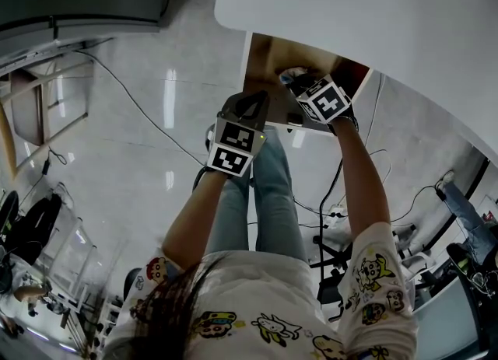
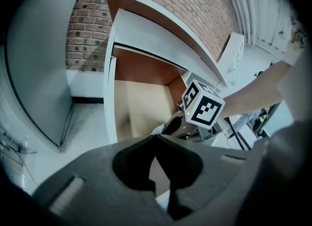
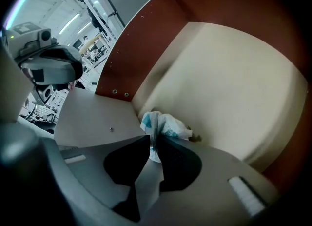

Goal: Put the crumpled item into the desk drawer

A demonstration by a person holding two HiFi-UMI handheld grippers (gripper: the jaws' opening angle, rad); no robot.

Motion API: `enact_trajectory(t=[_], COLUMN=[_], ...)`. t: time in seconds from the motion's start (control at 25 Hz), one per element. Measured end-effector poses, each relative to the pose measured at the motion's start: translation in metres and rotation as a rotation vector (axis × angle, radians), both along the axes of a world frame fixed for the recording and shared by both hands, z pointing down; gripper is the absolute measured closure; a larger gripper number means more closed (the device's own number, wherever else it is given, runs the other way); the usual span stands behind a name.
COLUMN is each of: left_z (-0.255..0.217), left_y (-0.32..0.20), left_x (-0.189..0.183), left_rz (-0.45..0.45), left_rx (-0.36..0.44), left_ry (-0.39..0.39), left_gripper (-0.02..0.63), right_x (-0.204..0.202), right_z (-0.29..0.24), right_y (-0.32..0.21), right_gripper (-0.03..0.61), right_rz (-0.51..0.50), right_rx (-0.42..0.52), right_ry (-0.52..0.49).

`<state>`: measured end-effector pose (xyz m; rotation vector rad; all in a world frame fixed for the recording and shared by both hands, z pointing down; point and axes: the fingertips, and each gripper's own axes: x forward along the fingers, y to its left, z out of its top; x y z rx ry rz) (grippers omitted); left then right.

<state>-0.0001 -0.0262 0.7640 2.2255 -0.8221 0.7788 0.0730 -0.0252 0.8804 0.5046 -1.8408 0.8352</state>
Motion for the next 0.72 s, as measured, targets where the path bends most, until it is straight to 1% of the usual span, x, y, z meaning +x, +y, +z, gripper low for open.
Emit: enact_trajectory(t=[0.16, 0.28, 0.4, 0.72], left_z=[0.000, -0.001, -0.002, -0.016], left_y=[0.001, 0.003, 0.001, -0.014], left_x=[-0.002, -0.004, -0.009, -0.018], left_rz=[-0.002, -0.004, -0.010, -0.022], left_rx=[-0.001, 0.001, 0.004, 0.041], left_ry=[-0.003, -0.004, -0.008, -0.013], left_gripper=[0.617, 0.617, 0.617, 0.617], right_x=[-0.001, -0.001, -0.003, -0.007], right_z=[-0.001, -0.002, -0.006, -0.026], right_y=[0.002, 0.002, -0.001, -0.005], right_gripper=[0.476, 0.457, 0.445, 0.443], right_rz=[-0.005, -0.008, 0.000, 0.006], right_rx=[-0.019, -0.006, 0.021, 0.069], right_ry=[-0.017, -0.022, -0.027, -0.039])
